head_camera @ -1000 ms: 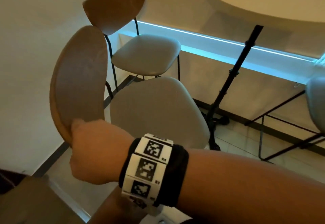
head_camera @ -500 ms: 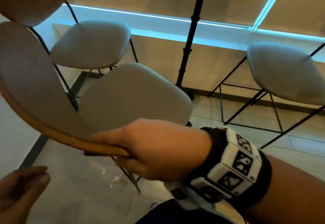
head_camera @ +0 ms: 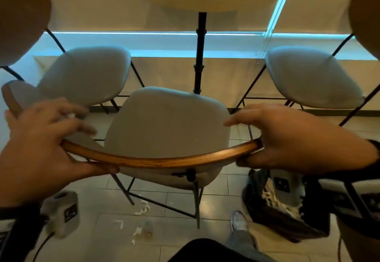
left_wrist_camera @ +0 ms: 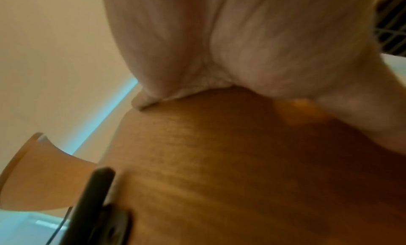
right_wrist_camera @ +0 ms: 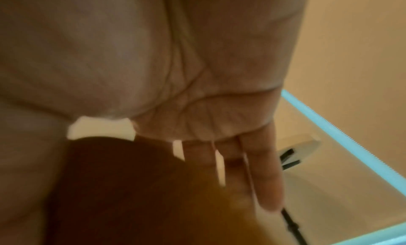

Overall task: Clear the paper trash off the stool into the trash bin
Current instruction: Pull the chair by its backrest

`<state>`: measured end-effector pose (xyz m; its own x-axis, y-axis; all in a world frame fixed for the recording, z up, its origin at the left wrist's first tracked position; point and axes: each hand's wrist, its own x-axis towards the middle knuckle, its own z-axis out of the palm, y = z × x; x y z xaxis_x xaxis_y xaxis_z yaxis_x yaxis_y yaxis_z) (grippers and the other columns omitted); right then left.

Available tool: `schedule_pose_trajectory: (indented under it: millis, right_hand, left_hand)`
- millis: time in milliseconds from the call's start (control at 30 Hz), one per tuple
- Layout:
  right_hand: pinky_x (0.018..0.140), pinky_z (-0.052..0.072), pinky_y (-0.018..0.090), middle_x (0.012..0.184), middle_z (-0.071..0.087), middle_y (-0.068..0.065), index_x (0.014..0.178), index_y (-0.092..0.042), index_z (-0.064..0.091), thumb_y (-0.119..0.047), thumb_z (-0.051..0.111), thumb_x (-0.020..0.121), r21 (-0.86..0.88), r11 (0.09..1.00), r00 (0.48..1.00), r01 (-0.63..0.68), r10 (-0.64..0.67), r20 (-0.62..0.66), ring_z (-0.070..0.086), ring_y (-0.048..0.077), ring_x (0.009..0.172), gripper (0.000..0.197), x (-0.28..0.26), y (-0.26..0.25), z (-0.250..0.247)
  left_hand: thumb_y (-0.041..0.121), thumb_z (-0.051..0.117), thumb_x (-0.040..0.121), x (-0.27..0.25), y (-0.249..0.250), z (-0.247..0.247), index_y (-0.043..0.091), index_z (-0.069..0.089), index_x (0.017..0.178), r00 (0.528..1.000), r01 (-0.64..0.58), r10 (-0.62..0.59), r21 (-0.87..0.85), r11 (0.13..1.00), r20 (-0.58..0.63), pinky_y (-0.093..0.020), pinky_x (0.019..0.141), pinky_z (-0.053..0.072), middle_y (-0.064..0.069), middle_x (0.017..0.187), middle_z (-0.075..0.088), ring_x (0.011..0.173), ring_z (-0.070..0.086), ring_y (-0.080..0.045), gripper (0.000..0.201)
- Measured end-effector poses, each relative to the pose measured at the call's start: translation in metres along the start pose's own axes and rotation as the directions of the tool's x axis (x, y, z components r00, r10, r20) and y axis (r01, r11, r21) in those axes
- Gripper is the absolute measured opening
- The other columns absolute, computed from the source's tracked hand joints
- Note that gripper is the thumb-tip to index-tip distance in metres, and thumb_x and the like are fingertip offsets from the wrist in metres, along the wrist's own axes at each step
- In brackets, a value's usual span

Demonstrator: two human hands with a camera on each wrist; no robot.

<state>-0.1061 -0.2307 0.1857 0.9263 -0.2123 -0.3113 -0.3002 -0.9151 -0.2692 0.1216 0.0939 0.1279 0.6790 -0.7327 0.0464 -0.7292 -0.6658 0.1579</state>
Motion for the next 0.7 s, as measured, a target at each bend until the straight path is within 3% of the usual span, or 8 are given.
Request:
schedule_pose_trajectory:
  millis: [67, 133, 233, 333, 400, 467, 533, 700]
  right_hand:
    - [0.109, 0.039, 0.03, 0.142, 0.038, -0.023, 0.145, -0.051, 0.03, -0.067, 0.066, 0.077, -0.037, 0.995, 0.995, 0.094, -0.096, -0.036, 0.035, 0.001, 0.127, 0.079, -0.002, -0.034, 0.006]
    - [0.102, 0.04, 0.032, 0.139, 0.041, -0.015, 0.144, -0.044, 0.031, -0.069, 0.058, 0.083, -0.057, 0.979, 0.976, 0.198, -0.202, -0.085, 0.038, 0.009, 0.125, 0.071, 0.005, -0.072, 0.018]
    - [0.062, 0.041, 0.025, 0.092, 0.051, -0.009, 0.118, -0.029, 0.055, -0.058, 0.057, 0.092, -0.066, 0.952, 0.945, 0.3, -0.306, -0.111, 0.05, 0.01, 0.081, 0.039, 0.028, -0.111, 0.044]
    - [0.04, 0.015, 0.018, 0.054, 0.035, -0.01, 0.075, -0.027, 0.059, -0.039, 0.049, 0.089, -0.159, 0.942, 0.953, 0.295, -0.303, -0.03, 0.035, 0.004, 0.042, 0.02, 0.044, -0.109, 0.061]
    - [0.04, 0.011, 0.018, 0.051, 0.033, -0.01, 0.072, -0.028, 0.059, -0.033, 0.038, 0.084, -0.18, 0.938, 0.952, 0.297, -0.304, -0.016, 0.034, 0.003, 0.041, 0.025, 0.039, -0.102, 0.061]
    - [0.046, 0.034, 0.021, 0.063, 0.047, -0.007, 0.087, -0.024, 0.063, -0.028, 0.036, 0.093, -0.182, 0.935, 0.949, 0.304, -0.315, -0.032, 0.052, 0.01, 0.055, 0.027, 0.028, -0.095, 0.057]
    - [0.064, 0.045, 0.028, 0.077, 0.052, -0.005, 0.103, -0.026, 0.061, -0.031, 0.044, 0.101, -0.157, 0.937, 0.949, 0.312, -0.316, -0.003, 0.058, 0.014, 0.074, 0.017, 0.013, -0.081, 0.049]
    - [0.075, 0.037, 0.024, 0.093, 0.05, -0.01, 0.117, -0.037, 0.051, -0.047, 0.04, 0.103, -0.25, 0.939, 0.972, 0.235, -0.227, 0.062, 0.051, 0.009, 0.091, 0.02, -0.004, -0.043, 0.038]
  left_hand:
    - [0.098, 0.065, 0.048, 0.006, 0.002, 0.002, 0.035, 0.062, 0.083, 1.0, 0.024, -0.024, -0.012, 1.0, -0.016, -0.061, 0.087, 0.047, 0.008, 0.092, 0.058, 0.093, 0.055, -0.022, 0.072]
    - [0.099, 0.058, 0.054, 0.003, 0.011, 0.006, 0.032, 0.056, 0.074, 0.997, 0.006, -0.006, -0.004, 1.0, -0.075, -0.059, 0.085, 0.045, 0.011, 0.076, 0.049, 0.077, 0.048, -0.02, 0.07]
    - [0.099, 0.053, 0.06, 0.002, 0.027, 0.009, 0.022, 0.056, 0.065, 0.983, -0.109, 0.111, 0.018, 0.994, -0.144, -0.047, 0.073, 0.043, 0.005, 0.066, 0.047, 0.065, 0.044, -0.022, 0.077]
    - [0.099, 0.049, 0.064, 0.001, 0.036, 0.007, 0.019, 0.057, 0.062, 0.976, -0.127, 0.131, 0.034, 0.991, -0.173, -0.046, 0.067, 0.04, 0.003, 0.065, 0.047, 0.062, 0.042, -0.021, 0.08]
    - [0.097, 0.054, 0.064, -0.007, 0.047, 0.009, 0.018, 0.056, 0.06, 0.969, -0.133, 0.134, 0.02, 0.991, -0.208, -0.047, 0.067, 0.039, 0.002, 0.064, 0.048, 0.062, 0.043, -0.021, 0.078]
    - [0.092, 0.062, 0.064, -0.016, 0.066, 0.017, 0.018, 0.056, 0.059, 0.952, -0.128, 0.127, 0.014, 0.992, -0.278, -0.045, 0.071, 0.037, 0.003, 0.064, 0.05, 0.064, 0.044, -0.02, 0.074]
    - [0.091, 0.062, 0.066, -0.025, 0.089, 0.028, 0.019, 0.054, 0.058, 0.939, -0.118, 0.109, -0.006, 0.993, -0.327, -0.042, 0.076, 0.031, 0.003, 0.064, 0.05, 0.066, 0.044, -0.019, 0.073]
    - [0.091, 0.052, 0.075, -0.023, 0.138, 0.053, 0.019, 0.049, 0.057, 0.9, -0.122, 0.104, -0.014, 0.992, -0.423, -0.047, 0.074, 0.035, 0.0, 0.061, 0.049, 0.062, 0.048, -0.024, 0.075]
